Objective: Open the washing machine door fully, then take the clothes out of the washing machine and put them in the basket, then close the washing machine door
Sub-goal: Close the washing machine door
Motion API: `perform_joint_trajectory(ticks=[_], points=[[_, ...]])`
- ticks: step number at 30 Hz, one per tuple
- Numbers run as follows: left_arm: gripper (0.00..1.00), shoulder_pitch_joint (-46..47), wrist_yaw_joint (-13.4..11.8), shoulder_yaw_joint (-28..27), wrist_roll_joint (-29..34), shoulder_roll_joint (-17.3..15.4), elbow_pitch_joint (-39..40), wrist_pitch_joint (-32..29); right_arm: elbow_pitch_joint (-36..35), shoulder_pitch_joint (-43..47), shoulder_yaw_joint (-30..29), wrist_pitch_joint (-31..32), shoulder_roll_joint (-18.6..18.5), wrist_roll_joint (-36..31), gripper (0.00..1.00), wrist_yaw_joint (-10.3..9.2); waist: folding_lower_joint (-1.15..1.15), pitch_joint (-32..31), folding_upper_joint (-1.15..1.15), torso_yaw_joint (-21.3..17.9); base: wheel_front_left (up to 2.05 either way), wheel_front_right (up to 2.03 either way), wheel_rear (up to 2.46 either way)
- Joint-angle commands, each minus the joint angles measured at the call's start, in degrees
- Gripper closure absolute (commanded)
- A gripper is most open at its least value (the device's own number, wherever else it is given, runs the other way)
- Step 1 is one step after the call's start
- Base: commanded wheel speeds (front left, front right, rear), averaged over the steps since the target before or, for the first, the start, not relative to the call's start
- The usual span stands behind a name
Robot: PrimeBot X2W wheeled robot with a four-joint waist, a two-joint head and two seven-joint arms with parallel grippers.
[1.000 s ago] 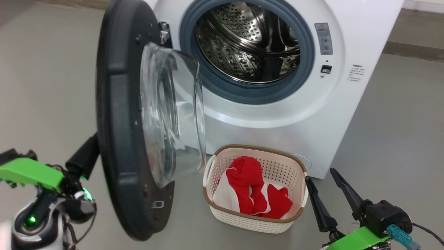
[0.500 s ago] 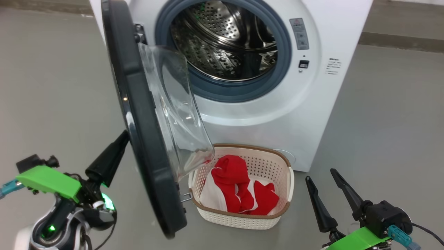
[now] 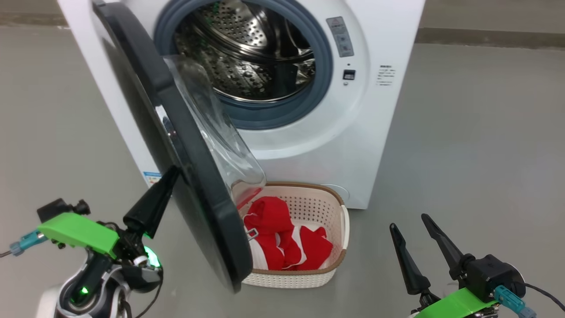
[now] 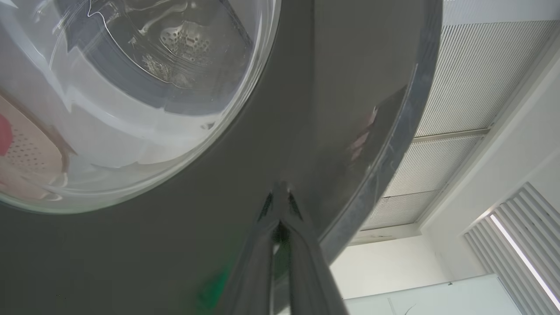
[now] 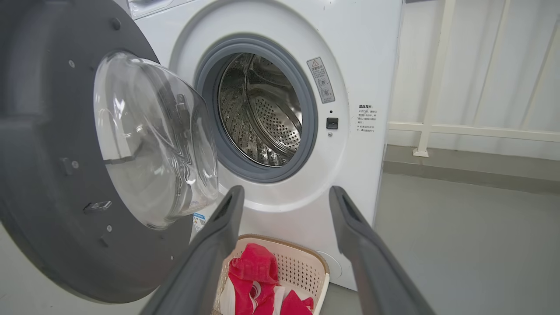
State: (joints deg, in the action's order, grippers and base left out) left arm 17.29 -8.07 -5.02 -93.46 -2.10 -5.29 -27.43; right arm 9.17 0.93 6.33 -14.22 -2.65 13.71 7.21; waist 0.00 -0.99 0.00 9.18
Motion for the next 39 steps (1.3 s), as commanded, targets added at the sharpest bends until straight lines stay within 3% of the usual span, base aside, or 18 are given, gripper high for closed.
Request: perform_joint_trajectory(ticks=[1,23,39], points=[[1.00,1.2,0.9,-0.5,-0.5,-0.8,1.2,0.4,-1.3,-2.5,1.1,-0.7,-0.2,0.3,0.00,0.28,0.00,0.3,0.00,-1.4,0.00,0.00,0.00],[1.00,8.0,4.9,1.6,-3.6,-0.8,-3.5,7.6,-1.6,-4.5,0.7,-0.8,-0.2,0.7,0.00,0.28,0.00,4.2,0.00,-10.4,0.00,0.00,0.00],[1.00,15.2,7.7,3.3,-4.0,-0.8,-8.4,12.5,-2.5,-6.3,0.3,-0.8,-0.2,0.7,0.00,0.28,0.00,8.2,0.00,-13.9,0.00,0.00,0.00]])
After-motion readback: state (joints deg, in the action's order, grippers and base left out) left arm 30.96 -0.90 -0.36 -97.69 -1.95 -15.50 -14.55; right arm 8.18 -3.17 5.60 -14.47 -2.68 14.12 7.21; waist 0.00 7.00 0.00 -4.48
